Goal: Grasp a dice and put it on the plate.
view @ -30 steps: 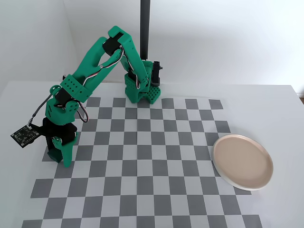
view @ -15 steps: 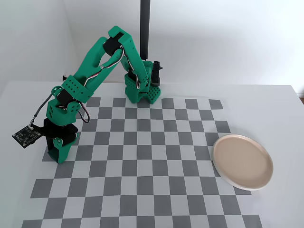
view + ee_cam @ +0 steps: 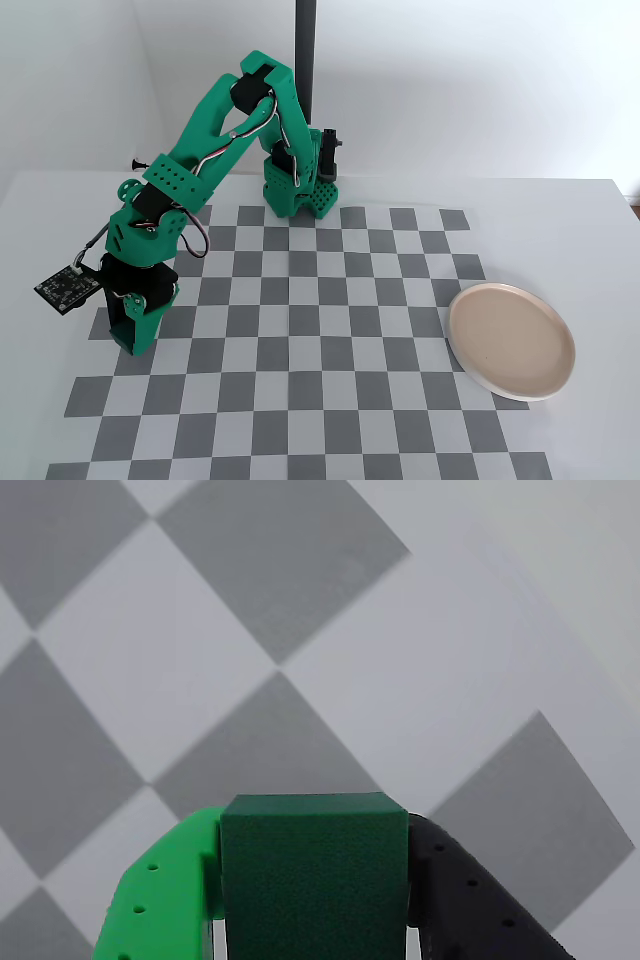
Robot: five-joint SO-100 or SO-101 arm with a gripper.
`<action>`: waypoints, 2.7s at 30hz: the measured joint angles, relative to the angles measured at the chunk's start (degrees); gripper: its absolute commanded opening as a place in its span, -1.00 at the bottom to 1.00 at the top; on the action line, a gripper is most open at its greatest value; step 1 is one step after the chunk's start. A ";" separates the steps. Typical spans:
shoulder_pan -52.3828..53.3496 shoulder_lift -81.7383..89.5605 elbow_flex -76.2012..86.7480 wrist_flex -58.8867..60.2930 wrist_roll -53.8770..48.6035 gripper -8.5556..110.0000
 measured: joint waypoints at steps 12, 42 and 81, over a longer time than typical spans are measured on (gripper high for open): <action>-15.82 15.21 0.00 6.86 3.25 -0.93; -65.48 59.50 18.90 28.21 10.20 -0.93; -81.12 -16.87 -52.38 37.27 18.02 -0.93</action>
